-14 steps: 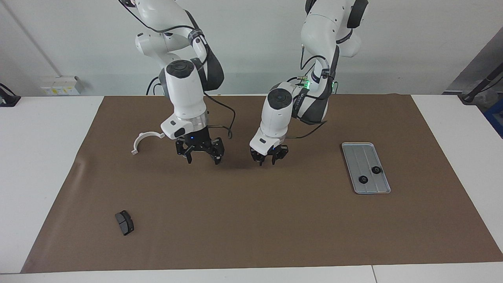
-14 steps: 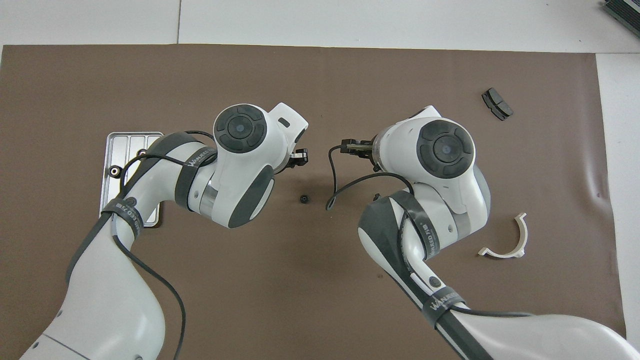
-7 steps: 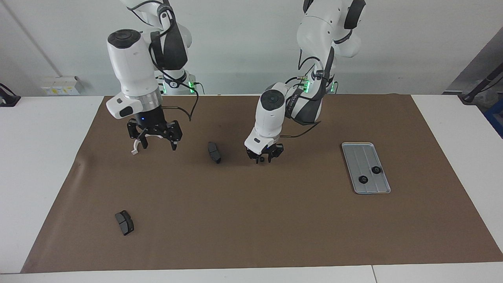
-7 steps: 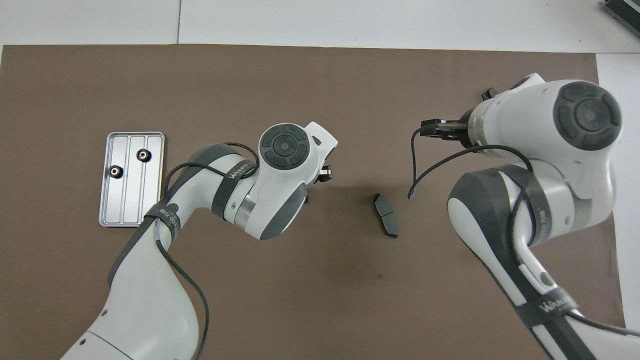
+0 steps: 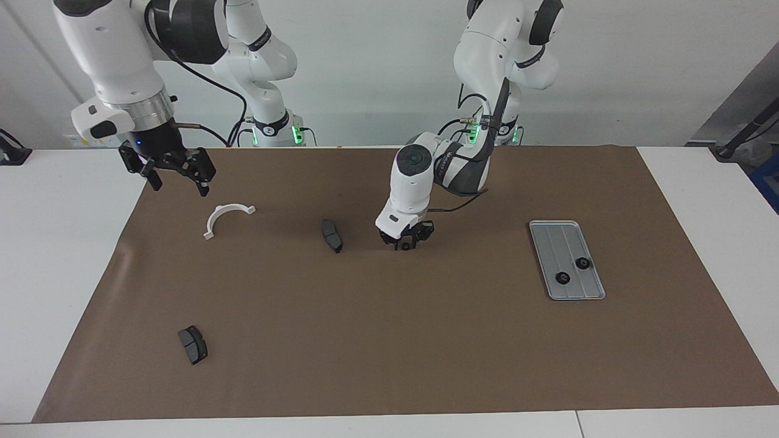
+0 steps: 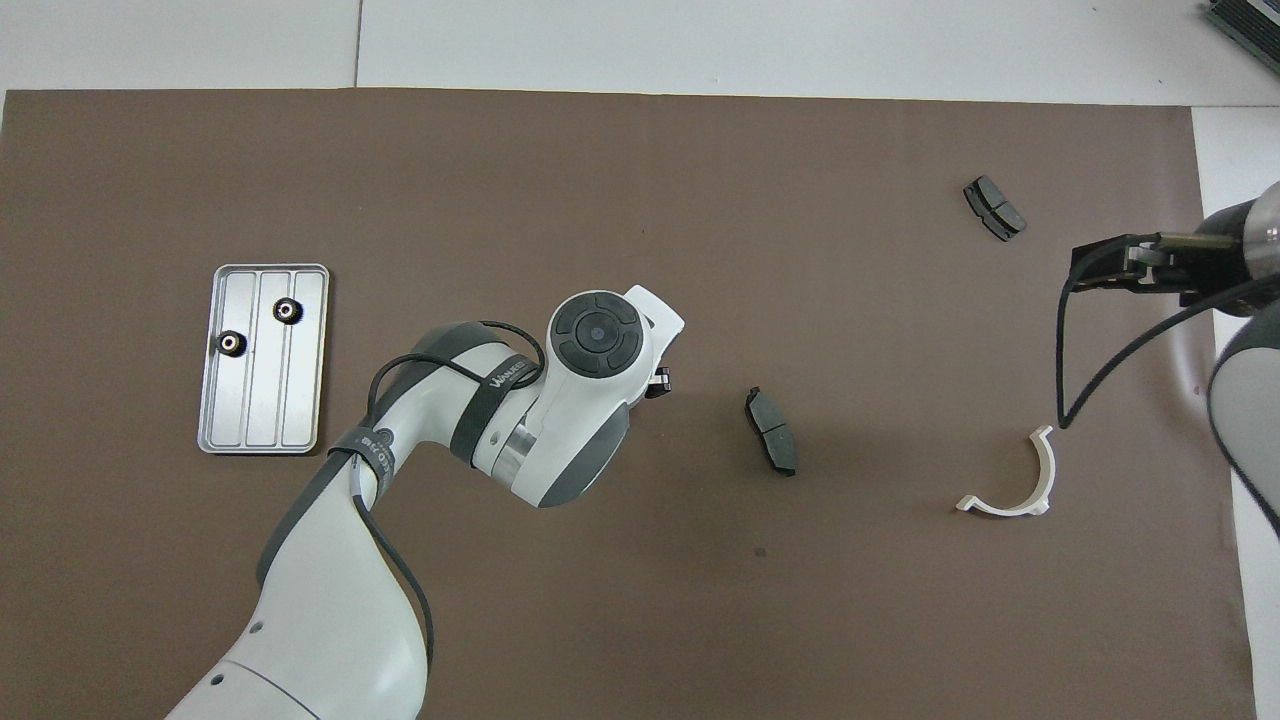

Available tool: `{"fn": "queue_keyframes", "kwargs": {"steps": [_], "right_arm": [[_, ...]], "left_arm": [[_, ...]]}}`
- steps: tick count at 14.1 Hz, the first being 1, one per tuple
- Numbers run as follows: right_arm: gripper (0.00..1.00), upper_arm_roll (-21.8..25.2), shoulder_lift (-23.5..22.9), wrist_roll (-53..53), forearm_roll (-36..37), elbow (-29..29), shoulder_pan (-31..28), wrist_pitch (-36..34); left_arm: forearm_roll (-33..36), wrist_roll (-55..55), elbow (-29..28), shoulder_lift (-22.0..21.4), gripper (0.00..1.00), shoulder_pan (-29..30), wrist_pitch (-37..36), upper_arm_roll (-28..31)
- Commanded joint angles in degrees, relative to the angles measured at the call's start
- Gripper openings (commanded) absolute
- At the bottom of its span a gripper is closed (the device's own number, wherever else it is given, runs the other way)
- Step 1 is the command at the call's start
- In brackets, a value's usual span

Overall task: Pick bearing gear from pile to tray
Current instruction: 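Grasp the third bearing with the left gripper while the right gripper withdraws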

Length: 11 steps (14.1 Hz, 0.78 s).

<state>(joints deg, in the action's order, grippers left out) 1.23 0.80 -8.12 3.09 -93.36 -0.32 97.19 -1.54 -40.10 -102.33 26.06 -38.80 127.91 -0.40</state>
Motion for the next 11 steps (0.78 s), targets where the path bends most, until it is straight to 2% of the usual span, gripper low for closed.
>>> {"fn": "queue_keyframes", "kwargs": {"steps": [1, 5, 11], "right_arm": [[1.00, 0.35, 3.32, 1.26, -0.63, 0.72, -0.64, -6.54], [1.00, 0.88, 5.70, 0.91, -0.63, -1.99, -0.12, -8.68], [1.00, 1.75, 5.18, 2.49, -1.41, -0.77, 0.23, -8.07]], "left_arm": [[0.40, -1.47, -2.17, -1.71, 0.50, -1.27, 1.55, 1.11], [0.57, -1.39, -2.26, -1.80, 0.46, -1.27, 1.55, 1.11], [1.80, -1.21, -3.14, -2.06, 0.37, -1.19, 1.73, 1.19]]}}
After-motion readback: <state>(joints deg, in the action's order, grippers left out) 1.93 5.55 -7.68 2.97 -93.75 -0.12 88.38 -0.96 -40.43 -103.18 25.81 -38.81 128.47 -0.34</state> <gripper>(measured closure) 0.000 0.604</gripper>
